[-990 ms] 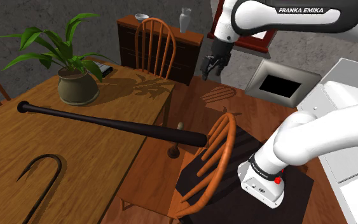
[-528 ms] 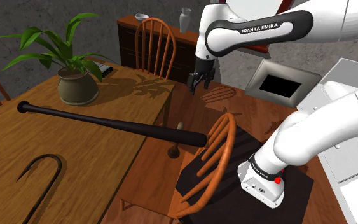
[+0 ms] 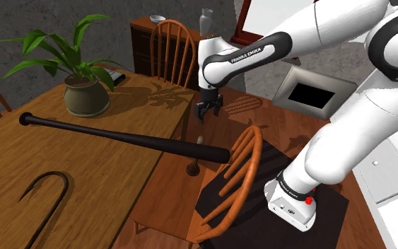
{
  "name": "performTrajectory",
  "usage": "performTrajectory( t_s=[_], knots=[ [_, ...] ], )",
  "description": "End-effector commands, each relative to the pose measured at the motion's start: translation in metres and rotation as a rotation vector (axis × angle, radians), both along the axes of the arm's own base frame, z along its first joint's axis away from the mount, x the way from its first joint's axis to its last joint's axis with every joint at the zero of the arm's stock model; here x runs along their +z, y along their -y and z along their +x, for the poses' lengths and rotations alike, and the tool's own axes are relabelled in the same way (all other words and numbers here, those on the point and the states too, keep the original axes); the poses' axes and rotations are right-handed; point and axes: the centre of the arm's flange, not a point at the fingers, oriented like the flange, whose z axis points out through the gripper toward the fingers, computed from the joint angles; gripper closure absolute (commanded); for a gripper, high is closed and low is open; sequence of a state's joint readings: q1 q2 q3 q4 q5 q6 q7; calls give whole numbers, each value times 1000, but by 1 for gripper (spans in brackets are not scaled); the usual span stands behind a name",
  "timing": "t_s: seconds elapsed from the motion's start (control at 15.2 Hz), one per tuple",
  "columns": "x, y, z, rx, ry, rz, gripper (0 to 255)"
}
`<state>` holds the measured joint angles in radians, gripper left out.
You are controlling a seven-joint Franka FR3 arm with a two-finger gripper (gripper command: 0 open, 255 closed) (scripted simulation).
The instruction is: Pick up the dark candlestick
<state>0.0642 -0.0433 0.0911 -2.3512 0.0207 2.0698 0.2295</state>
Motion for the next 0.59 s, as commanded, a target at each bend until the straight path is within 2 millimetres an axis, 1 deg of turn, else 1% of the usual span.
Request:
performTrajectory(
  t_s=[0.0, 0.53],
  knots=[
    [-26, -6, 7, 0, -33, -8, 0],
    [-136, -30, 26, -2, -160, -37, 0]
  ],
)
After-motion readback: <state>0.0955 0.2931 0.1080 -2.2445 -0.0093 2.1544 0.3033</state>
